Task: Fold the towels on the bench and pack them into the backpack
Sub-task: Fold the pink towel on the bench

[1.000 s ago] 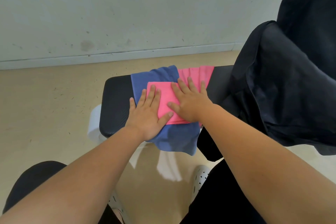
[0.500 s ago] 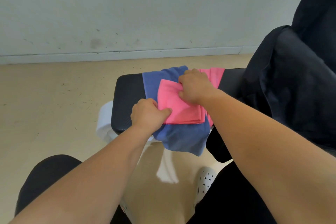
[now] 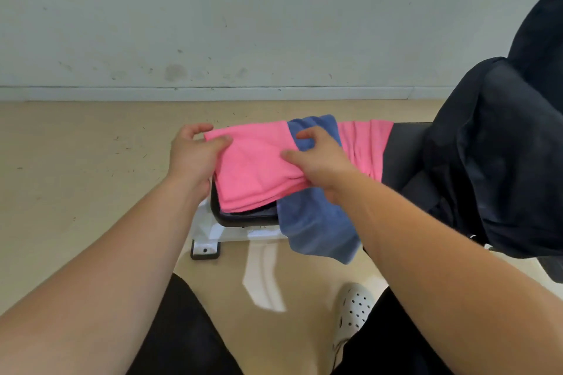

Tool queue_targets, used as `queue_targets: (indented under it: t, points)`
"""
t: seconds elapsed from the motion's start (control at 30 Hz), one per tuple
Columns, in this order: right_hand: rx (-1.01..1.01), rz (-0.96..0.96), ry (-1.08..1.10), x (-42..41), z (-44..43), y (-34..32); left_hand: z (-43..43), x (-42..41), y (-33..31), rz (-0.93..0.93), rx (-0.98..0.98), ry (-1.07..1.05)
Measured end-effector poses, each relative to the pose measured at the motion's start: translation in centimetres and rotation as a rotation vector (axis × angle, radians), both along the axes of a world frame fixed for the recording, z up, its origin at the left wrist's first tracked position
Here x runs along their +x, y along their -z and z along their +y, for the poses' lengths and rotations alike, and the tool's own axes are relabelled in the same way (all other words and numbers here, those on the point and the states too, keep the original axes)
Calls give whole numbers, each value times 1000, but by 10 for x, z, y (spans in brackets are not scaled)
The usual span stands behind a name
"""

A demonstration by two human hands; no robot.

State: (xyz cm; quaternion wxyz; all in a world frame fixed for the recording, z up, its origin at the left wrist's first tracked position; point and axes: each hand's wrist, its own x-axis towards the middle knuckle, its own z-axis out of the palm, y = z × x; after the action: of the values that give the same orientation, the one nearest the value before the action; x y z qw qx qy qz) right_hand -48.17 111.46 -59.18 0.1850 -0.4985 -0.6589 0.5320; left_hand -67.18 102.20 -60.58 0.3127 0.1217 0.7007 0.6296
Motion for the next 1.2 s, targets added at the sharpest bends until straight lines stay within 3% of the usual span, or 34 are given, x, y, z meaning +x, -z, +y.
queue_targets:
  t: [0.1,0.2,0.27,0.4,0.5,0.63,0.83,1.03,1.2]
  points:
    - [22,-124,-61,-10,-19,24,-3,-17,11,308,-204,195]
    - [369,-527,-277,-11,-27,29,-11,-22,24,715,-517,559]
    - [523,-581,-313,-15,-26,25,-15,-23,27,888,-570,701]
    - [686,-628,-506,-38,-8,16,-18,-27,30,997,-576,837]
    - [627,-744,-671,-53,5,17,-13,-32,27,1036,-633,920]
    - [585,-842,-702,-64,17,19,0,-31,15,1089,-737,991]
    - [593,-746,-775,-71,28,5,22,-28,-1,1234,-722,1006]
    - [823,-553,-562,-59,35,15,19,-18,1,1497,-504,728]
    - [949,-404,-531,-25,7,44,-16,2,35,1427,-492,749]
